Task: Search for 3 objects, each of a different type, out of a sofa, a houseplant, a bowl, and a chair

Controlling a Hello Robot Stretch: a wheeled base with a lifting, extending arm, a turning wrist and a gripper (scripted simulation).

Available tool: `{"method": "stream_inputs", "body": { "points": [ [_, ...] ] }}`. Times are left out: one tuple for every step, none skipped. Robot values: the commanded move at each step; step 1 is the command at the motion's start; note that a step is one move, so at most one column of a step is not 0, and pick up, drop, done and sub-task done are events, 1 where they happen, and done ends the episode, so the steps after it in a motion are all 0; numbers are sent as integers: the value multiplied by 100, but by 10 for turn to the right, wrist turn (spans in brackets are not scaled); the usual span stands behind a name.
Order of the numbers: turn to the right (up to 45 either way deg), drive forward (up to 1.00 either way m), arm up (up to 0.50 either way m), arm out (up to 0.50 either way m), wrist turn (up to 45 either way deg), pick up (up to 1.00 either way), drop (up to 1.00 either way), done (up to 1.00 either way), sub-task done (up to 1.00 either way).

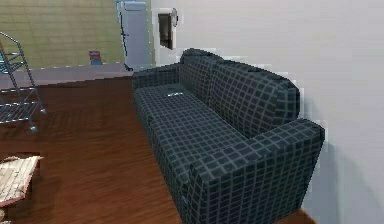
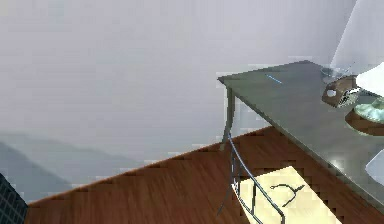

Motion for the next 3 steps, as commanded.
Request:
{"method": "stream_inputs", "body": {
  "points": [
    [0,0,0,0,0,0,0,0,100],
    [450,0,0,0,0,0,0,0,0],
    [210,0,0,0,0,0,0,0,0]
  ]
}}
